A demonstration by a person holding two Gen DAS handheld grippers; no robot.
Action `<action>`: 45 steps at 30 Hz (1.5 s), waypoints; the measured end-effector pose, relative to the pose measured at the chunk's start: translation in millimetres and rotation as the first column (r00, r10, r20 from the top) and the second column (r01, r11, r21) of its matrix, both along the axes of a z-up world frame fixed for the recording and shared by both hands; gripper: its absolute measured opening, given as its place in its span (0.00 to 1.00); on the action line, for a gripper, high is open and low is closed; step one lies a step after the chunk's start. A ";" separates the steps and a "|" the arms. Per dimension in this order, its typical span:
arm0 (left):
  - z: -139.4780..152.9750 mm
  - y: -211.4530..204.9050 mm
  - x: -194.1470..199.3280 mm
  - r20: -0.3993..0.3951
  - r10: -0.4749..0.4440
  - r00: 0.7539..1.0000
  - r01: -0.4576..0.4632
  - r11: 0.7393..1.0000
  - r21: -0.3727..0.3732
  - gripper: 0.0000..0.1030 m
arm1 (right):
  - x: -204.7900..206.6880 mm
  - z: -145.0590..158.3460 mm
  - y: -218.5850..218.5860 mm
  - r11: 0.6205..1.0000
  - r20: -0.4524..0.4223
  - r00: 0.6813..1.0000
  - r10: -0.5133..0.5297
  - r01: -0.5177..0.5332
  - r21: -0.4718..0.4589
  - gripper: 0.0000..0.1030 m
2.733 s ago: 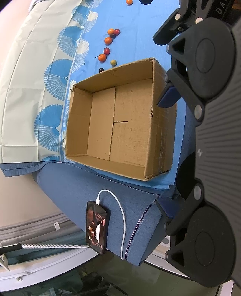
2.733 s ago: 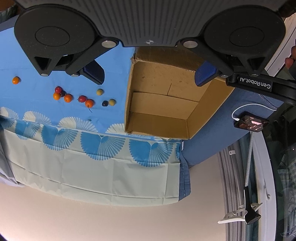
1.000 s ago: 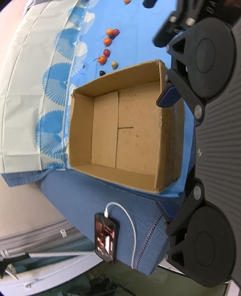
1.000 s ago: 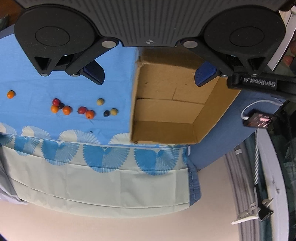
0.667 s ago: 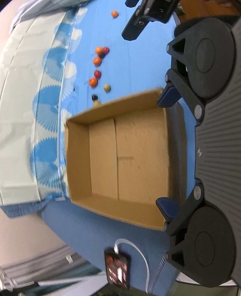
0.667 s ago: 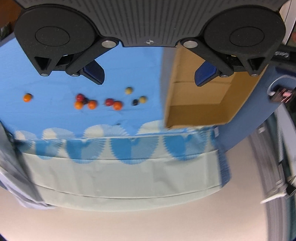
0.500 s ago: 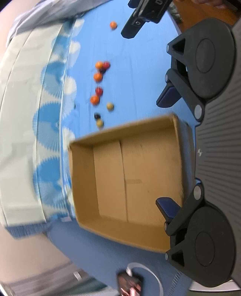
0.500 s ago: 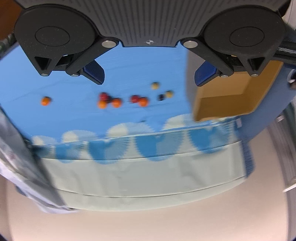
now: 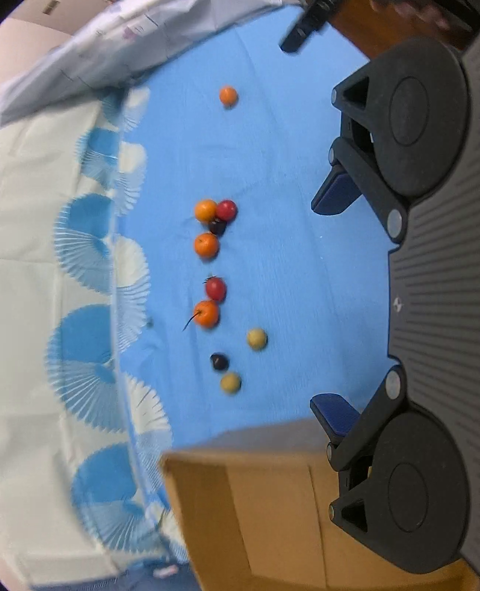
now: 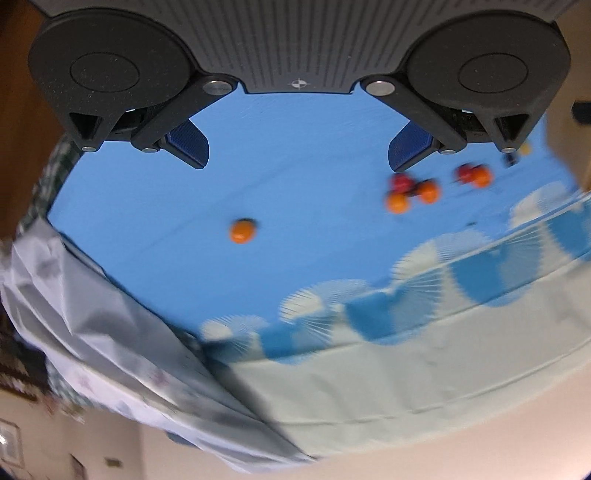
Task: Organize fruits
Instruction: 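Grasp the yellow fruit with the left tool while the right tool grasps an orange tangerine, then carry the yellow fruit and orange tangerine over the cardboard box with both tools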
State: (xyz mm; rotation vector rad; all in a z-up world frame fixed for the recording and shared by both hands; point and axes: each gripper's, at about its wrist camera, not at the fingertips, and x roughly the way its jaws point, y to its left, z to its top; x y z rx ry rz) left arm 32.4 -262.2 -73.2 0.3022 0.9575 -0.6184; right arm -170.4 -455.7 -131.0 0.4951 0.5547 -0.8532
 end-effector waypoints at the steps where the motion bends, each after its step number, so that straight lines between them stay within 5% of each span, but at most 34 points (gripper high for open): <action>1: -10.8 -9.9 9.2 -0.021 0.001 1.000 -0.001 1.000 0.003 1.00 | 5.5 -8.8 -16.6 1.000 -0.002 1.000 -0.022 0.022 0.005 1.00; 6: -61.2 -36.3 52.7 -0.070 0.074 0.995 -0.080 0.993 -0.083 1.00 | 43.4 -55.0 -99.6 0.996 -0.014 0.997 -0.075 0.076 0.044 1.00; 14: -108.2 -62.1 95.7 0.008 0.151 0.989 -0.151 0.988 0.015 1.00 | 97.2 -118.7 -191.2 0.994 -0.083 0.993 -0.084 0.090 0.062 1.00; 18: -127.3 -57.9 112.4 -0.003 0.193 0.981 -0.193 0.980 0.056 1.00 | 111.1 -144.7 -210.0 0.991 -0.133 0.987 -0.087 0.099 0.088 1.00; 20: -138.3 -54.8 121.9 -0.037 0.229 0.973 -0.224 0.969 0.104 1.00 | 118.3 -153.2 -203.5 0.996 -0.167 0.982 -0.090 0.090 -0.007 1.00; 27: -136.8 -45.0 134.1 -0.046 0.272 0.961 -0.267 0.959 0.096 1.00 | 121.1 -154.2 -203.7 0.994 -0.162 0.982 -0.103 0.097 -0.040 1.00; 30: -129.9 -41.8 133.4 -0.026 0.291 0.956 -0.289 0.955 0.064 0.86 | 118.1 -150.0 -203.5 0.996 -0.163 0.983 -0.089 0.087 -0.025 0.99; 31: -127.8 -41.9 132.8 -0.025 0.284 0.958 -0.283 0.958 0.049 0.72 | 116.6 -148.0 -200.8 0.996 -0.166 0.982 -0.090 0.087 -0.027 0.99; 32: -126.4 -41.9 132.5 -0.029 0.270 0.962 -0.269 0.962 0.034 0.52 | 113.3 -145.6 -195.5 0.996 -0.169 0.981 -0.091 0.086 -0.036 0.91; 34: -125.0 -47.9 129.1 -0.016 0.234 0.972 -0.233 0.971 0.046 0.27 | 111.8 -141.2 -189.8 0.997 -0.158 0.986 -0.061 0.052 -0.055 0.66; 35: -123.8 -48.9 127.3 -0.015 0.218 0.976 -0.217 0.975 0.048 0.25 | 112.0 -138.6 -187.2 0.998 -0.160 0.986 -0.036 0.027 -0.055 0.43; 45: -76.6 -42.2 92.4 -0.021 0.142 0.990 -0.143 0.989 -0.029 0.25 | 94.3 -89.4 -148.0 0.999 -0.075 0.997 0.017 -0.020 -0.033 0.39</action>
